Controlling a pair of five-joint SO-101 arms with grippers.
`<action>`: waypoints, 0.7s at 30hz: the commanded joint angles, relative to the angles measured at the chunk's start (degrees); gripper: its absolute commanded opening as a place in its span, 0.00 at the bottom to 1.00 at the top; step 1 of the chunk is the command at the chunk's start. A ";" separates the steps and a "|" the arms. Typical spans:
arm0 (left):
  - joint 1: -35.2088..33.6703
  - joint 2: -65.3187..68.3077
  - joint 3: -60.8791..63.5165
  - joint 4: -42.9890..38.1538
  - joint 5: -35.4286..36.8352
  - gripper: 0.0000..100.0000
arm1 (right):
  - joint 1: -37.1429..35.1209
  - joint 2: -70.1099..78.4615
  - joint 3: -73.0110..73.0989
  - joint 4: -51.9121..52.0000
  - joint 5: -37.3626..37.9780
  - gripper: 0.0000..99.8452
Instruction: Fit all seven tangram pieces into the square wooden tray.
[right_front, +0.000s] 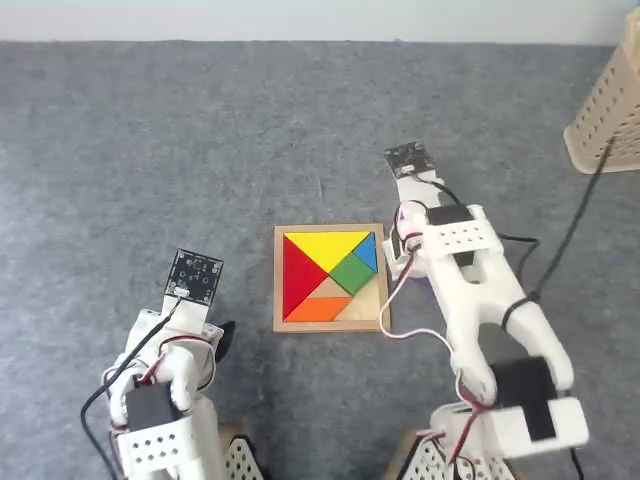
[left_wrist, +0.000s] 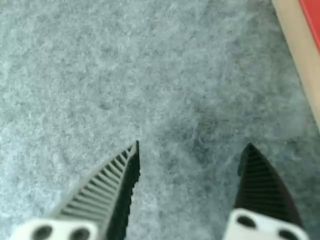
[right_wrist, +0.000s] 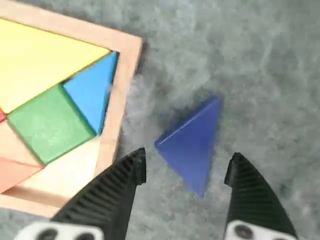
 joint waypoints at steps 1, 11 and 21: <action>0.18 -0.97 -0.75 0.09 0.35 0.30 | 0.66 2.42 -4.22 -2.33 -0.70 0.26; 0.18 -0.97 -0.75 0.09 0.35 0.30 | 1.19 12.79 -8.79 -2.24 -0.79 0.26; 0.18 -0.97 -0.75 0.09 0.35 0.30 | 1.19 12.70 -8.79 -1.10 -0.35 0.07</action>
